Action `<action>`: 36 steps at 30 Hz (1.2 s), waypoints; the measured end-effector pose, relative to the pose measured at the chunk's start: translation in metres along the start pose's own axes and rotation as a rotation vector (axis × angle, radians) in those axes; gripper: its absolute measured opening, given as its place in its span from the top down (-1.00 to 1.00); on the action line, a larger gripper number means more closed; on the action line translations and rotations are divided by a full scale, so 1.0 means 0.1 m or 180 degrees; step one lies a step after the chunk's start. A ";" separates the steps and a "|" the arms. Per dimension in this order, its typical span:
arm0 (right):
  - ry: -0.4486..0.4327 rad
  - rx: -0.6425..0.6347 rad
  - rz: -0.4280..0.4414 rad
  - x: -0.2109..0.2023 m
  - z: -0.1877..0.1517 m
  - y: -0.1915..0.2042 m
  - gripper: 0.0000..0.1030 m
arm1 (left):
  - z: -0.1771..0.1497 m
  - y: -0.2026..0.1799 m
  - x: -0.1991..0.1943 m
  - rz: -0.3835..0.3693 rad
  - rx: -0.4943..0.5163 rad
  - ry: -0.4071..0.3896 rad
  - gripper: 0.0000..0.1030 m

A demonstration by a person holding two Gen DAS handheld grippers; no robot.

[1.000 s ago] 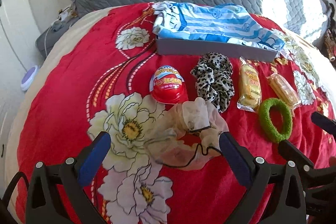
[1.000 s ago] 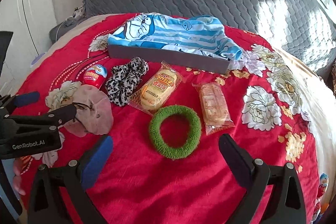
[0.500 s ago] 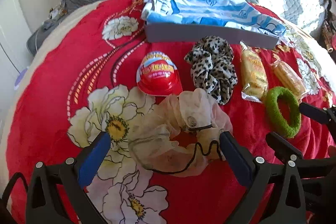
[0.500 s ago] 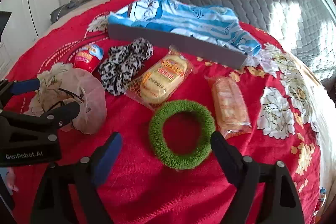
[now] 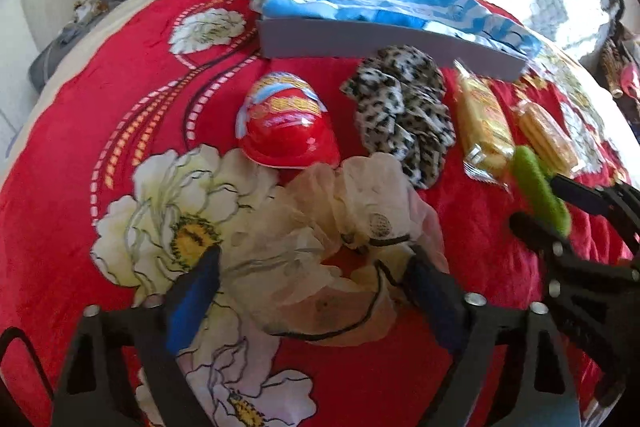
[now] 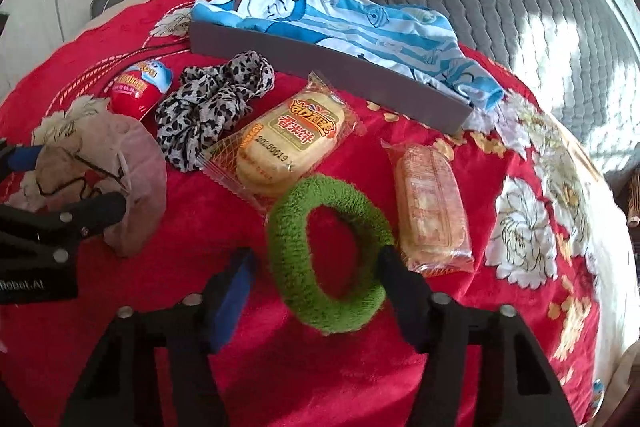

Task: Organize objects
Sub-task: 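Grasp the beige sheer scrunchie with the left tool while the right tool grasps the green fuzzy ring, then lift the beige scrunchie with the left tool while the right tool lifts the green ring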

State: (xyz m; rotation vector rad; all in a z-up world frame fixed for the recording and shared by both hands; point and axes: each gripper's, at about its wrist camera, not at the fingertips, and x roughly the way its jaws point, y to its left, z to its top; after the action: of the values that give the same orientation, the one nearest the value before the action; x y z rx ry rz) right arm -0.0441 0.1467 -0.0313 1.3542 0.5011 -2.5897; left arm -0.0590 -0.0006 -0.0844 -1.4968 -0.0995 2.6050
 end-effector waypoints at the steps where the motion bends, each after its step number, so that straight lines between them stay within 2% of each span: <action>1: -0.0017 -0.0037 -0.0007 0.00 0.00 0.01 0.13 | -0.01 -0.02 0.00 -0.0052 0.0023 0.0015 -0.45; 2: -0.0013 -0.0049 0.0027 0.00 0.00 0.01 0.24 | -0.01 -0.03 -0.01 -0.0070 0.0037 0.0018 -0.39; 3: 0.0020 -0.0040 0.0126 0.02 0.01 0.01 0.53 | -0.01 -0.04 -0.02 -0.0085 0.0044 0.0007 -0.34; 4: 0.0099 0.0005 0.0239 0.05 0.01 0.00 0.63 | -0.01 -0.05 -0.03 -0.0104 0.0049 0.0016 -0.30; 7: 0.0104 0.0065 0.0278 0.07 0.00 -0.01 0.63 | -0.01 -0.06 -0.03 -0.0175 0.0042 0.0040 -0.16; 14: 0.0159 0.0325 0.0552 0.07 -0.02 -0.12 0.73 | -0.01 -0.10 -0.09 -0.0344 0.0106 0.0050 0.39; 21: 0.0176 0.0392 0.0647 0.04 -0.05 -0.12 0.73 | -0.01 -0.06 -0.13 -0.0452 0.0051 0.0042 0.65; 27: 0.0184 0.0375 0.0672 0.00 -0.07 -0.09 0.74 | -0.03 -0.10 -0.17 -0.0527 0.0112 0.0055 0.81; 36: 0.0150 0.0384 0.0772 -0.07 -0.07 -0.09 0.75 | -0.05 -0.15 -0.27 -0.0627 0.0121 0.0044 0.86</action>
State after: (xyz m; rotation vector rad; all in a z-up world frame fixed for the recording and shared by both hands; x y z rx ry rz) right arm -0.0371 0.1574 -0.0274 1.4183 0.1758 -2.4286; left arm -0.0402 0.0103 -0.0620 -1.4148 -0.1852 2.4279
